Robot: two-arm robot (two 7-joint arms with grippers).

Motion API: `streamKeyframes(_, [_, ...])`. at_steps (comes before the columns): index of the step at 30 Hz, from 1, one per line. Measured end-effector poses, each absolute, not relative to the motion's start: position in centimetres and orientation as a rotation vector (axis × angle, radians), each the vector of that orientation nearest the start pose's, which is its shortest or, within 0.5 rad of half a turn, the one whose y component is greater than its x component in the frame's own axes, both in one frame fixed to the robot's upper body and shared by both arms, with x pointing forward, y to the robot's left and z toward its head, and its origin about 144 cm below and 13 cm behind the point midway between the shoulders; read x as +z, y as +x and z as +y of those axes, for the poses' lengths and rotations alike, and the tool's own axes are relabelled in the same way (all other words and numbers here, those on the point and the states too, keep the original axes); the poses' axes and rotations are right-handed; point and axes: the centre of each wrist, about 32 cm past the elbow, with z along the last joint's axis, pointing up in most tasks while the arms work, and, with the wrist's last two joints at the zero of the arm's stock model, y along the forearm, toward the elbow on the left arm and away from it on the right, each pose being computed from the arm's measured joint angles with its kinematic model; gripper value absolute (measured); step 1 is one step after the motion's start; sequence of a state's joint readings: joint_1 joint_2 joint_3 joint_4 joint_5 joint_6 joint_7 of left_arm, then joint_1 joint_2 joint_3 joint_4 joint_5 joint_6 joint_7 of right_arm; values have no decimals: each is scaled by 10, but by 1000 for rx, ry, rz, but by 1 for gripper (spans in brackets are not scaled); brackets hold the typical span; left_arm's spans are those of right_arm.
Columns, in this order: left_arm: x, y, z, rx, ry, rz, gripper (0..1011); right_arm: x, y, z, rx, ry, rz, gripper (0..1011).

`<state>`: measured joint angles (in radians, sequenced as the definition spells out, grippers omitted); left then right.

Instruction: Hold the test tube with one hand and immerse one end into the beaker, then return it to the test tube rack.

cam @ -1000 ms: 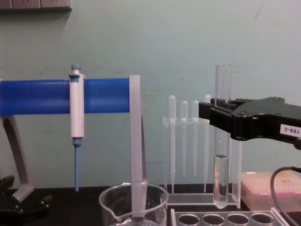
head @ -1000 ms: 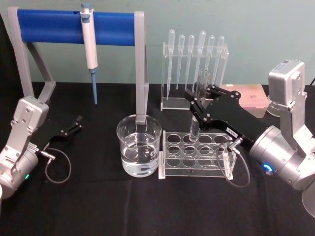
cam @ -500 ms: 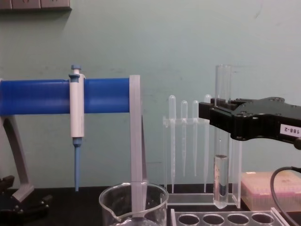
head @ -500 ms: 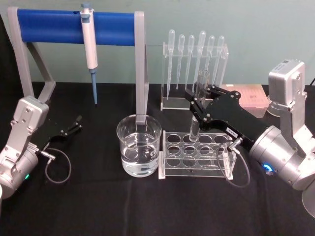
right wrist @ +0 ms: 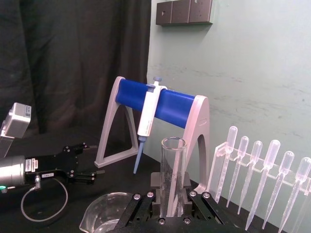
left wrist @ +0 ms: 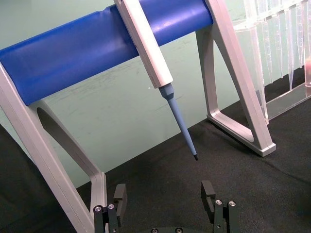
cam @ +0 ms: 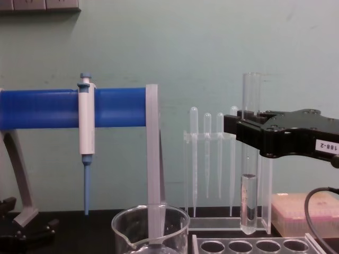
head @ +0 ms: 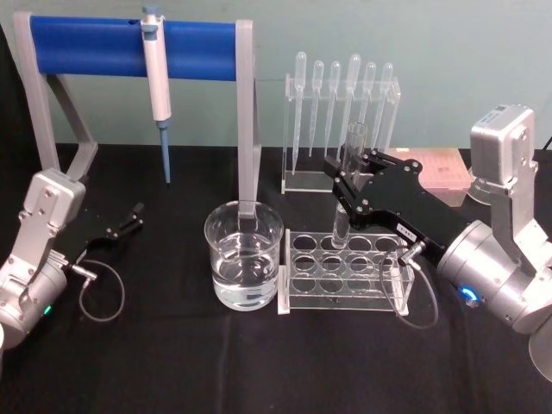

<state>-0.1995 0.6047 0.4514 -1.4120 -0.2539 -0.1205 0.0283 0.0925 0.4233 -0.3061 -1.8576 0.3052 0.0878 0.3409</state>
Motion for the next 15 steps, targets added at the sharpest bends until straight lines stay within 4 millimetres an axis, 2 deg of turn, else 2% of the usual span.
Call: streamKeyframes(15, [1140, 489, 310, 1248, 304, -285, 1000, 1240, 455, -226, -849, 6, -199, 228])
